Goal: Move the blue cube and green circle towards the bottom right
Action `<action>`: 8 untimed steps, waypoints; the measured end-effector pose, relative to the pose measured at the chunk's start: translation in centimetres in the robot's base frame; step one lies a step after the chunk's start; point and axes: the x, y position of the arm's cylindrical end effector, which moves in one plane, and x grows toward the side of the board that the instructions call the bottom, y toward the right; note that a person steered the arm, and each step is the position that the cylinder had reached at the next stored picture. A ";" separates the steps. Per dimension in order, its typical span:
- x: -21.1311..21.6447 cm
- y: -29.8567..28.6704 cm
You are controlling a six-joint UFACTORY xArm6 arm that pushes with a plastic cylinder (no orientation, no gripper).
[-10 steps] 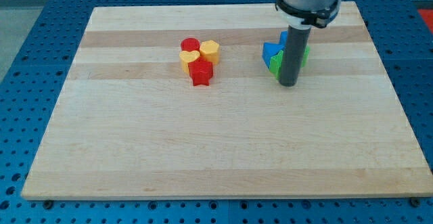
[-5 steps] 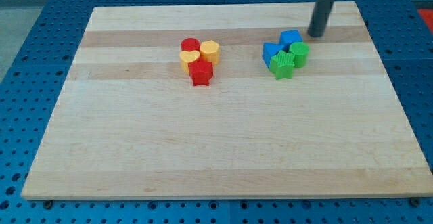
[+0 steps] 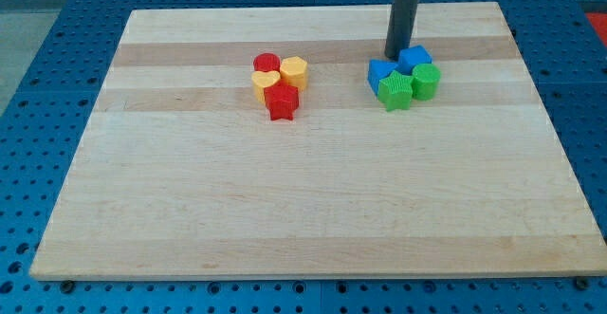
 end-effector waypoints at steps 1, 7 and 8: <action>0.0 2.1; 7.6 4.5; 10.2 4.5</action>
